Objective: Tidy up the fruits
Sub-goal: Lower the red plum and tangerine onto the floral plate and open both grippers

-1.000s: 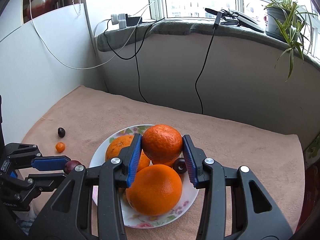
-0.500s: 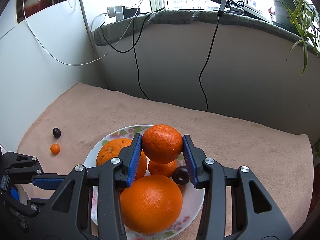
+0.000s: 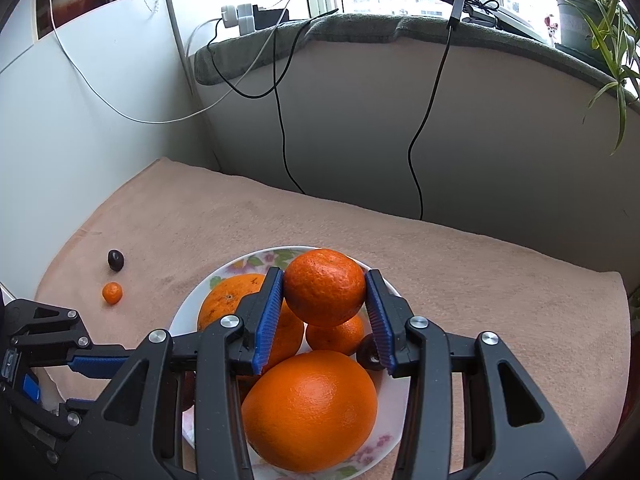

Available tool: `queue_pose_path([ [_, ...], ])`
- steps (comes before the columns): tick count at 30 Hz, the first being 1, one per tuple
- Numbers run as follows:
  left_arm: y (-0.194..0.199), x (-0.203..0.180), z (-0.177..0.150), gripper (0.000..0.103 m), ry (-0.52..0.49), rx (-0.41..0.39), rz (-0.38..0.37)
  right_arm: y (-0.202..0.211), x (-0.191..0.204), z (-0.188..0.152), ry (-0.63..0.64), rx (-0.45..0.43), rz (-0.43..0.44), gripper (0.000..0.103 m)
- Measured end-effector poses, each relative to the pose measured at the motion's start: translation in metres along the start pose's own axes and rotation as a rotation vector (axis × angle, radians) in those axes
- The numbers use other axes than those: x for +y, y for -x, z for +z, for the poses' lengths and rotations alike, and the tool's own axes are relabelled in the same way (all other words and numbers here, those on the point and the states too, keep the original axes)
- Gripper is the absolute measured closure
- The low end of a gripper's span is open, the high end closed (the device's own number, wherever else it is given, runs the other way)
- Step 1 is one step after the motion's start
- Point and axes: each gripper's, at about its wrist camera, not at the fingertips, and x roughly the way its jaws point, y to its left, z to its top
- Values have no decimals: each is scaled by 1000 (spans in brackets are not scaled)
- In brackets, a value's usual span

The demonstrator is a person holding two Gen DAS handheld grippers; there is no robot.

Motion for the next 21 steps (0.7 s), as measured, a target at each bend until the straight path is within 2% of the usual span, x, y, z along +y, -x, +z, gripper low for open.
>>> queue_pose_path([
  [8, 1, -2, 0, 81, -5, -4, 4, 1, 0, 0, -1, 1, -4, 59],
  [12, 1, -2, 0, 81, -9, -5, 7, 5, 0, 0, -7, -14, -3, 48],
  [19, 2, -4, 0, 81, -13, -7, 9, 7, 0, 1, -1, -15, -5, 48],
  [21, 3, -4, 0, 77, -12, -8, 12, 8, 0, 1, -1, -16, -6, 48],
])
